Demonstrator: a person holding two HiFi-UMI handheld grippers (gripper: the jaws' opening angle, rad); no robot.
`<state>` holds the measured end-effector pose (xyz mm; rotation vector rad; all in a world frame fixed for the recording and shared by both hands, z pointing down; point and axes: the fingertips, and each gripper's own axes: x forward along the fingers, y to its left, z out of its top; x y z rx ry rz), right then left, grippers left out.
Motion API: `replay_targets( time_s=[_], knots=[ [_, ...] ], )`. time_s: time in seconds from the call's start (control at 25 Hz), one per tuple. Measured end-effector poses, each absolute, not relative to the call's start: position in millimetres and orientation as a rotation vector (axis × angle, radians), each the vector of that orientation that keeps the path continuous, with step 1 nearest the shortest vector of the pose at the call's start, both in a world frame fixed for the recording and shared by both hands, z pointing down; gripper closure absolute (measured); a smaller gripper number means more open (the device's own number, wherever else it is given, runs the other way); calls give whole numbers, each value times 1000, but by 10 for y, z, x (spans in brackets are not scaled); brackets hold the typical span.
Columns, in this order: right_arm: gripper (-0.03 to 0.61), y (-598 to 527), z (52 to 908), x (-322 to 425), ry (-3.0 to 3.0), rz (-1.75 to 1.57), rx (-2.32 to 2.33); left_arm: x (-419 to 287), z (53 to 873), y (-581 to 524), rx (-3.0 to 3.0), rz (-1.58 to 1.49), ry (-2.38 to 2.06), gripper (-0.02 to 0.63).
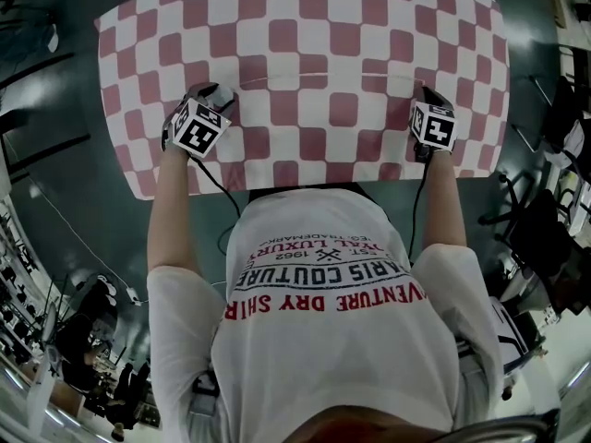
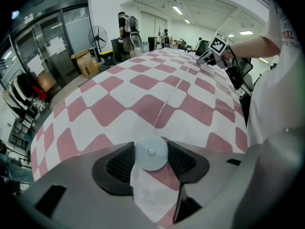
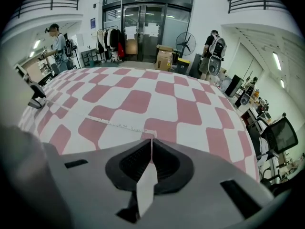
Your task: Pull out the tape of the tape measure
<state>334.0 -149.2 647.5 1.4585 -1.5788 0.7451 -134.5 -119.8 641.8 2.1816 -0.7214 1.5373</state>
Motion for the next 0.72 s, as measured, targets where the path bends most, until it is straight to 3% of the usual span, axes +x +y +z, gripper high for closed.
replay_targets(
  time_s=[0.52,0.72],
  knots=[
    [545,-1427,6559,3339,-1579,722,1464,-1365,6487,-1257,2142,1372,-846,376],
    [543,-1435,6537,3326,-1581,704,1479,-1427,6473,-1329,2161,1364,-921,291]
  ],
)
